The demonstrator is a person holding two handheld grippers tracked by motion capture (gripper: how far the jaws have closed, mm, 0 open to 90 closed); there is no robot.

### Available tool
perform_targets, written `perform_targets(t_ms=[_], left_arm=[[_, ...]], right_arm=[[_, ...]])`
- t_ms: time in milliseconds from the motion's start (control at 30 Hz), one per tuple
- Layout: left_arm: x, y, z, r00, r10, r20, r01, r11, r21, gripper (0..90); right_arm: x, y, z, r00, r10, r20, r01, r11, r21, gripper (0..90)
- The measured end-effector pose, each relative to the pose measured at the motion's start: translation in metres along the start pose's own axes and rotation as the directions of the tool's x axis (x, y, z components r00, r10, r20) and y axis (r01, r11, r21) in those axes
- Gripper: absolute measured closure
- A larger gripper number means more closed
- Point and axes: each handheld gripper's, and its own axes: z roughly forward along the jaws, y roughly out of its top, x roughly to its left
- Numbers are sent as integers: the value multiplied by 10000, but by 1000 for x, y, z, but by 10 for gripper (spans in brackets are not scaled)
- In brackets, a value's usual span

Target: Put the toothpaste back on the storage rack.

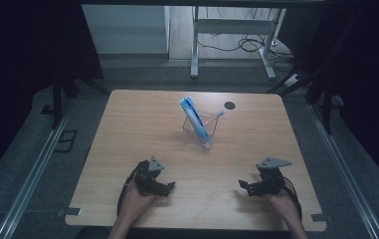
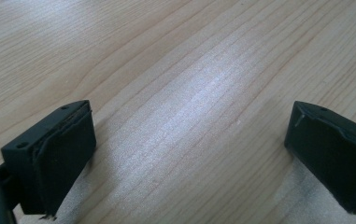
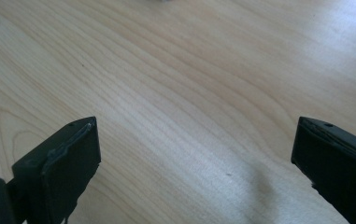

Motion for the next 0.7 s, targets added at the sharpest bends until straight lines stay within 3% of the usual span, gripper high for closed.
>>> perform_targets(t_ms=[467, 700], left_arm=[[0, 0, 0, 10000, -5, -1, 5, 10000, -17, 20], [0, 0, 0, 10000, -6, 2, 6, 10000, -12, 19]], right_arm=[[4, -15, 12, 9996, -250, 105, 244, 9983, 529, 7], [5, -16, 13, 9990, -376, 241, 363, 9980, 523, 13]])
